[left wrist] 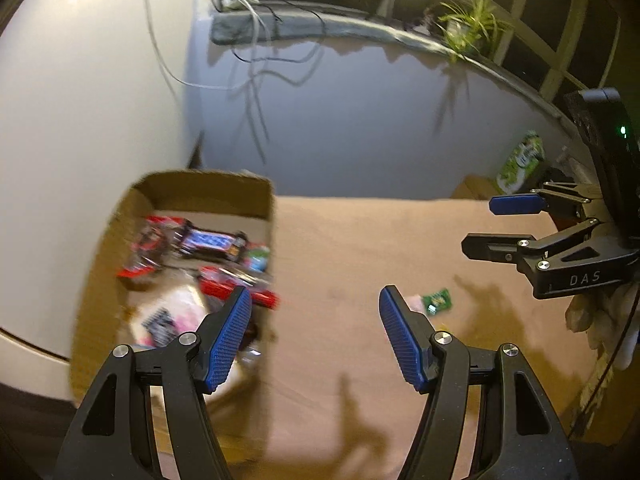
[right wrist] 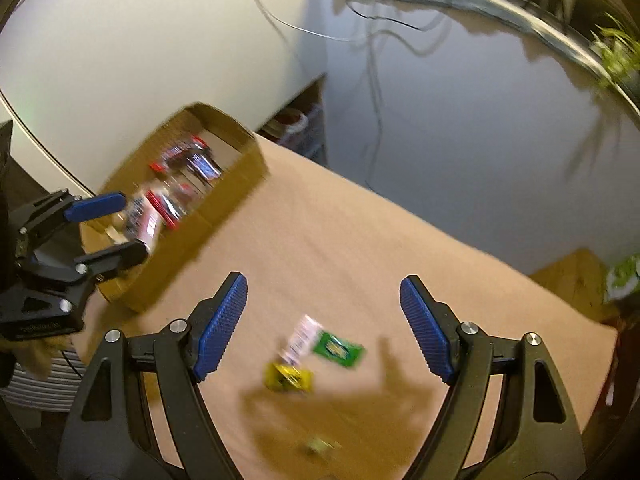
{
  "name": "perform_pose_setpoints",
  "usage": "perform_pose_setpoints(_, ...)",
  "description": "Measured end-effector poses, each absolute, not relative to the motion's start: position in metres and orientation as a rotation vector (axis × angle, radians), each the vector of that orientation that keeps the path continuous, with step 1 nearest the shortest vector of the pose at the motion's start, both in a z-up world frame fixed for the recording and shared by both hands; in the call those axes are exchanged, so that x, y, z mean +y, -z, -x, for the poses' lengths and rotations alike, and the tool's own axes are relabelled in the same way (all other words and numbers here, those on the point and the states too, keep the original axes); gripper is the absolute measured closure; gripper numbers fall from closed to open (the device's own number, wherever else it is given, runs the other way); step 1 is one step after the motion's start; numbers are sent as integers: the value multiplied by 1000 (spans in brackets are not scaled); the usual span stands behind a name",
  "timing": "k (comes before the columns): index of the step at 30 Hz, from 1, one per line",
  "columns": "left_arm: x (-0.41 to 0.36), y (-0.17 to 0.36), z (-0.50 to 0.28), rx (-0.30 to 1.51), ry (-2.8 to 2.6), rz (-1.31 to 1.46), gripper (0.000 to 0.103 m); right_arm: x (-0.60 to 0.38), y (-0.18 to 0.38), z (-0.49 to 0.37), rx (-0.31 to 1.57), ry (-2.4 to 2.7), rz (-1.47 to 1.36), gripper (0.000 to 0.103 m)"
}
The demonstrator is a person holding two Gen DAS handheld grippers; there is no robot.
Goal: Organize snacks
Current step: 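Move both open tools back over the remaining candies, then grasp the yellow packet with the left tool while the right grasps the small clear candy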
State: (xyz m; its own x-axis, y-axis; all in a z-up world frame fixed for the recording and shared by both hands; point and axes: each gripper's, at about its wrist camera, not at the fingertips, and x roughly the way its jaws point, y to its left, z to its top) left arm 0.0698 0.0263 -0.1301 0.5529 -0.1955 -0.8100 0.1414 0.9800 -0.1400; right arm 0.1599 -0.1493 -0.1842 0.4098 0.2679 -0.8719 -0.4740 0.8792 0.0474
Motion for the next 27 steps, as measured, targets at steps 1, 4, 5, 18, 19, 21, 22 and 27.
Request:
perform_pose_setpoints(1, 22, 133, -69, 975, 205, 61, 37, -156, 187, -157, 1058, -460, 220, 22)
perform_pose_setpoints(4, 8, 144, -67, 1012, 227, 77, 37, -182, 200, -146, 1090, -420, 199, 22)
perform_pose_setpoints(5, 5, 146, -66, 1020, 232, 80, 37, -190, 205, -141, 1099, -415, 188, 22)
perform_pose_setpoints(18, -61, 184, -51, 1139, 434, 11, 56, -219, 253, -76, 1207, -499, 168, 32)
perform_pose_setpoints(19, -66, 185, -52, 1143, 449, -3, 59, -217, 258, -73, 1221, -512, 181, 33)
perform_pose_setpoints(21, -75, 189, -54, 1151, 481, -27, 62, -210, 264, -69, 1230, -536, 211, 41)
perform_pose_setpoints(22, -79, 192, -55, 1157, 493, -38, 63, -208, 266, -67, 1233, -548, 223, 43)
perform_pose_setpoints(27, -88, 205, -65, 1193, 523, -62, 68, -200, 277, -66, 1253, -598, 263, 48)
